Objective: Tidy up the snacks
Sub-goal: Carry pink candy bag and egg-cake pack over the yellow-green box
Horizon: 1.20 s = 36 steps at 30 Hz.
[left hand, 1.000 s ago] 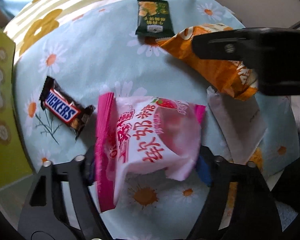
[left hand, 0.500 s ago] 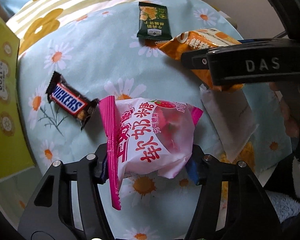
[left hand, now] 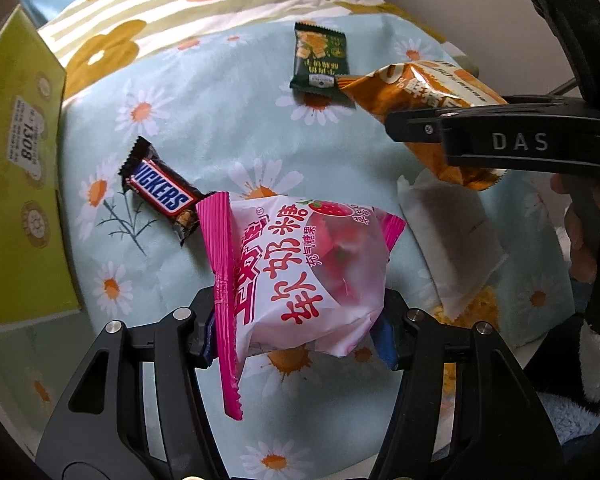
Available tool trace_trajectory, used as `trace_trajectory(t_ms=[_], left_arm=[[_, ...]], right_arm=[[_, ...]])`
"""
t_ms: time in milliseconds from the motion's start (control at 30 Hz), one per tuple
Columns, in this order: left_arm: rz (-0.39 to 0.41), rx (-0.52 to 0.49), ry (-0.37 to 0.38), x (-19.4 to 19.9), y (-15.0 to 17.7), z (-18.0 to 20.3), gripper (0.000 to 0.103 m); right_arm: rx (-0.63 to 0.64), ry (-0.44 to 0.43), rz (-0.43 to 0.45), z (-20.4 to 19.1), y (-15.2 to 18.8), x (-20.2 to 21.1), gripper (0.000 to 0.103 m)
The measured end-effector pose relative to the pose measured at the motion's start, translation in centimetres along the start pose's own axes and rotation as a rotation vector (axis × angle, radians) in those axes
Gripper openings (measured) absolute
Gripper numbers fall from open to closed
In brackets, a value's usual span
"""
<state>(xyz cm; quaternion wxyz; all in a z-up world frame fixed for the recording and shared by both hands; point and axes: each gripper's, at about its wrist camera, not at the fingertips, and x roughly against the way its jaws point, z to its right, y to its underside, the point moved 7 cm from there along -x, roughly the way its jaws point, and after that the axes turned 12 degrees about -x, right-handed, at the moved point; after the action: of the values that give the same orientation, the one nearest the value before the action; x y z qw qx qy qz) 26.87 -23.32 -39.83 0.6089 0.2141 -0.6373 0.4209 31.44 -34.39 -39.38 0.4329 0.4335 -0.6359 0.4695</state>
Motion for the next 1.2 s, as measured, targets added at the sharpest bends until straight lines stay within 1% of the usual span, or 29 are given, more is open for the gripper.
trace_trajectory(t_ms=[167, 267, 367, 567, 700, 833, 933, 1033, 1200], left_arm=[[0.044, 0.008, -0.017, 2.0, 0.3, 0.5, 0.055], [0.080, 0.015, -0.039, 3.9, 0.6, 0.3, 0.055], [0.123, 0.051, -0.044, 6.3, 0.8, -0.2, 0.055], [0.220, 0.151, -0.089, 12.5, 2.2, -2.4, 0.055], [0.267, 0.207, -0.112, 16.3, 3.3, -4.2, 0.055], [0.313, 0.245, -0.169, 19.9, 4.5, -6.8, 0.055], [0.354, 0.293, -0.185, 21.9, 5.3, -9.6, 0.055], [0.373, 0.333, -0.200, 23.0, 6.1, -12.7, 0.055], [0.396, 0.379, -0.203, 24.1, 7.1, -19.0, 0.055]], right_arm=[[-0.002, -0.018, 0.052, -0.1, 0.5, 2.6, 0.064], [-0.006, -0.042, 0.092, -0.3, 0.8, 4.8, 0.064], [0.012, -0.056, 0.130, -1.1, 0.8, 6.7, 0.064], [0.084, -0.113, 0.242, -3.9, 1.2, 11.5, 0.064], [0.129, -0.157, 0.281, -6.3, 1.8, 14.0, 0.064], [0.164, -0.189, 0.317, -9.0, 2.0, 15.9, 0.064], [0.188, -0.197, 0.335, -11.1, 1.9, 16.6, 0.064], [0.205, -0.204, 0.346, -13.2, 1.6, 17.0, 0.064], [0.231, -0.208, 0.360, -18.3, 0.6, 16.4, 0.064]])
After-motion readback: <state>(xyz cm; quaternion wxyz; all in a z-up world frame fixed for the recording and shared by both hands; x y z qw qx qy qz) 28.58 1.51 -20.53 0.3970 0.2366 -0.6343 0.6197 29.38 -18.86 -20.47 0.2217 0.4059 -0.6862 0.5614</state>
